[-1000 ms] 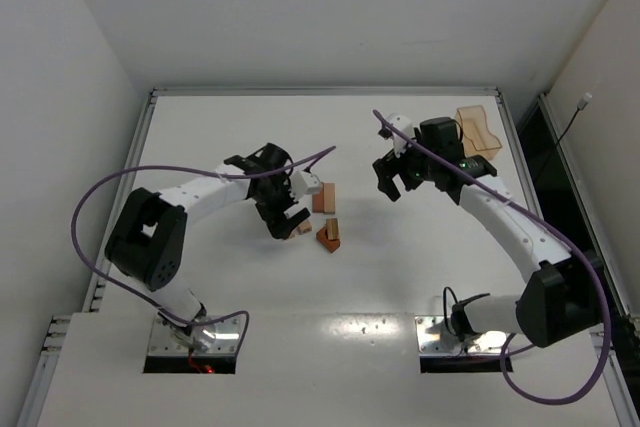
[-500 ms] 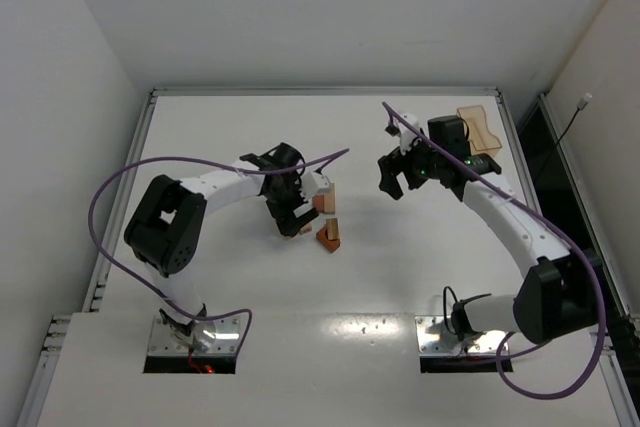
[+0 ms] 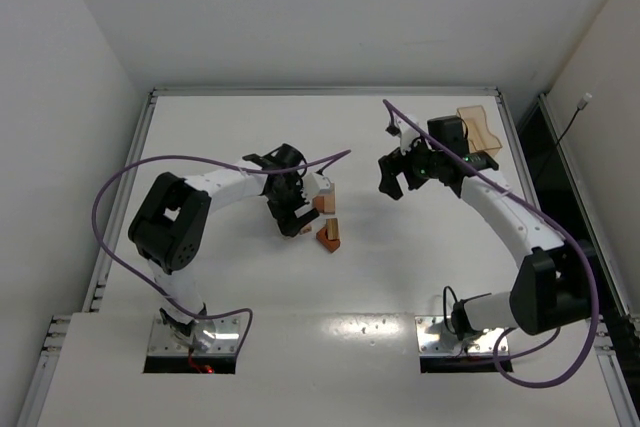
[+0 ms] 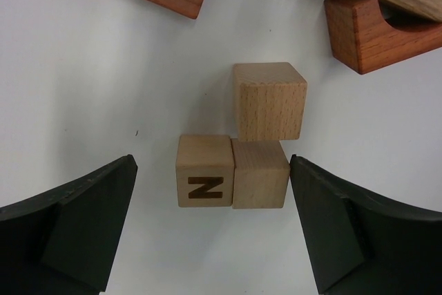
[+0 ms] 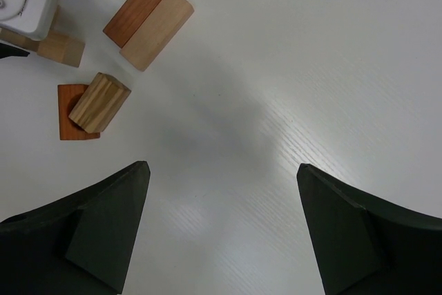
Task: Build the wood block tower
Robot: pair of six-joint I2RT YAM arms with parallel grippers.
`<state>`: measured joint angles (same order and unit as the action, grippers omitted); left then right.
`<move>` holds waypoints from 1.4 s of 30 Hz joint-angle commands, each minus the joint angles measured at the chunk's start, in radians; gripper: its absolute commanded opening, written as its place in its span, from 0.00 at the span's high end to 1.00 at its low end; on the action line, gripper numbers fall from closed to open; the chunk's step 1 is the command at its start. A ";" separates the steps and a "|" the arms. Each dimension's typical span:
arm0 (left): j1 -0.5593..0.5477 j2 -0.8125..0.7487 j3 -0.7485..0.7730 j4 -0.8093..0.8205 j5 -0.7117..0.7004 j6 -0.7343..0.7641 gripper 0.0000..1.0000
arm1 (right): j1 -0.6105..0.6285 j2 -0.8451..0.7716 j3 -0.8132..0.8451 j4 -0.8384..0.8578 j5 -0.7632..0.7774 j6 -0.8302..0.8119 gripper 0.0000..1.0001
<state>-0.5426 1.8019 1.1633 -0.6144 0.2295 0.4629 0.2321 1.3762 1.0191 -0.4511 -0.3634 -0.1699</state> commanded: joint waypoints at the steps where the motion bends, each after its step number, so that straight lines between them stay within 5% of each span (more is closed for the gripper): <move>1: -0.010 0.004 0.022 0.018 0.001 0.011 0.10 | -0.004 0.004 0.019 0.023 -0.039 0.023 0.15; 19: -0.010 0.022 -0.005 -0.001 -0.019 0.011 0.23 | -0.013 0.023 0.029 0.023 -0.039 0.023 0.15; 27: -0.010 -0.002 0.005 -0.039 -0.050 -0.013 1.00 | -0.013 0.023 0.029 0.023 -0.029 0.032 0.15; 35: -0.036 -0.096 0.185 -0.163 -0.059 0.207 1.00 | -0.013 0.003 0.009 0.041 -0.029 0.032 0.15; 42: -0.036 0.105 0.518 -0.281 0.053 0.228 1.00 | -0.033 0.023 0.041 0.019 -0.029 0.012 0.15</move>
<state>-0.5709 1.8263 1.6009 -0.8406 0.2058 0.6617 0.2169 1.4002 1.0195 -0.4515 -0.3710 -0.1497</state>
